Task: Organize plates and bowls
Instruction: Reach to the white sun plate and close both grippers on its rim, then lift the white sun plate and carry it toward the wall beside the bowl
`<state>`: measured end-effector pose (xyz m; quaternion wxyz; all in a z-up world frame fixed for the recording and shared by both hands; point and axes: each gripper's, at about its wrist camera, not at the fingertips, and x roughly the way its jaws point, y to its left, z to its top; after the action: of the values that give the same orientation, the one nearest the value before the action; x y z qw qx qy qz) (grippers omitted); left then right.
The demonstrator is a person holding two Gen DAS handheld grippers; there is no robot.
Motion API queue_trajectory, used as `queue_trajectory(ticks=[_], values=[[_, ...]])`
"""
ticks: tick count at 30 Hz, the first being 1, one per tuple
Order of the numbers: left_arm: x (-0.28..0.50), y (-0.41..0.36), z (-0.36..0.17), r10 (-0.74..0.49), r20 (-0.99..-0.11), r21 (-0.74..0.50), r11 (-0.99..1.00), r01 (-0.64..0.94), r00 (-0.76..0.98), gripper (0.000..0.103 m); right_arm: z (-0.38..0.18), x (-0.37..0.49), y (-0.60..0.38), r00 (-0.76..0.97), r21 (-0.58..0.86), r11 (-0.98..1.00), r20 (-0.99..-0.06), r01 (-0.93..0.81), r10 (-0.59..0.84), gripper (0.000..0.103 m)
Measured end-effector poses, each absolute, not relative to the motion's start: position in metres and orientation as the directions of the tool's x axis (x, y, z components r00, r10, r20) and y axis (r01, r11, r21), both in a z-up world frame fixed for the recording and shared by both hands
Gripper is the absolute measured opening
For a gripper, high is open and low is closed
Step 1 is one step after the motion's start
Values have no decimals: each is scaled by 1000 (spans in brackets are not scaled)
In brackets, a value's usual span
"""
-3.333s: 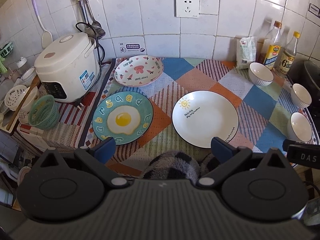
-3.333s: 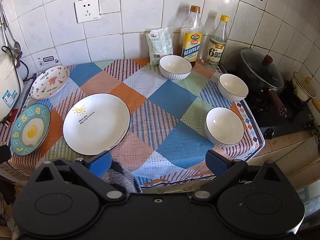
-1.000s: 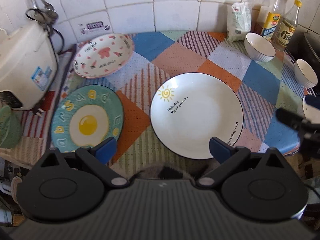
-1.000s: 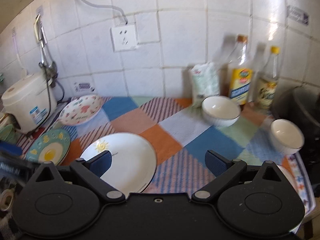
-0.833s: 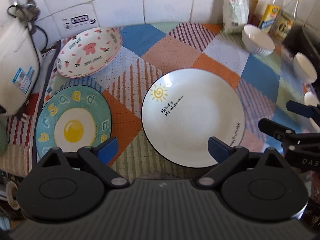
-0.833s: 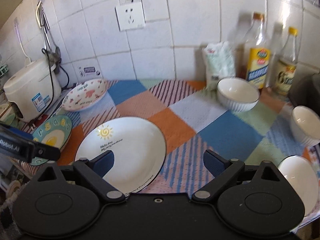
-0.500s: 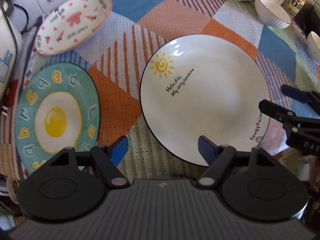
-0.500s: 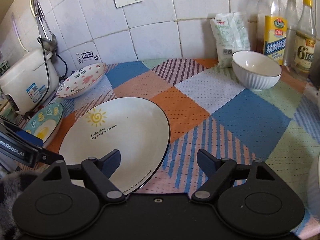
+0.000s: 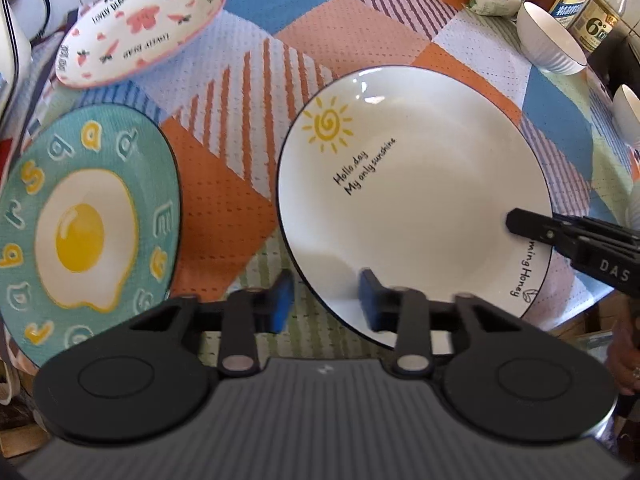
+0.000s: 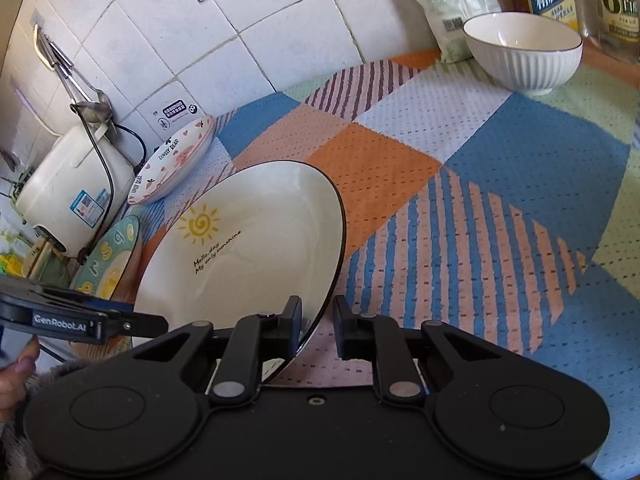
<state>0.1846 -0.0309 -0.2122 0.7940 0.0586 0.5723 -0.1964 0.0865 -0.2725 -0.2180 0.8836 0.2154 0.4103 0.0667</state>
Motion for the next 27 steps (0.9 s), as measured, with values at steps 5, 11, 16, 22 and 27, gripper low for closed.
queue_trajectory(ticks=[5,11,16,22,27], values=[[185,-26,-215,-272,-925,-174,924,340,266,26,-222,86,-271,667,442,895,-683,52,299,18],[187,-31,-211,-220,-936,-118,932,342,276,24,-220,86,-268,665,417,909,-683,17,302,21],[191,-24,-205,-245,-925,-150,938,312,292,24,-214,91,-262,636,386,921,-698,-53,329,23],[190,-24,-193,-238,-903,-125,942,311,359,24,-211,95,-261,654,382,921,-677,-80,338,24],[201,-26,-182,-305,-855,-172,929,327,419,24,-207,104,-269,694,395,916,-640,-70,329,24]])
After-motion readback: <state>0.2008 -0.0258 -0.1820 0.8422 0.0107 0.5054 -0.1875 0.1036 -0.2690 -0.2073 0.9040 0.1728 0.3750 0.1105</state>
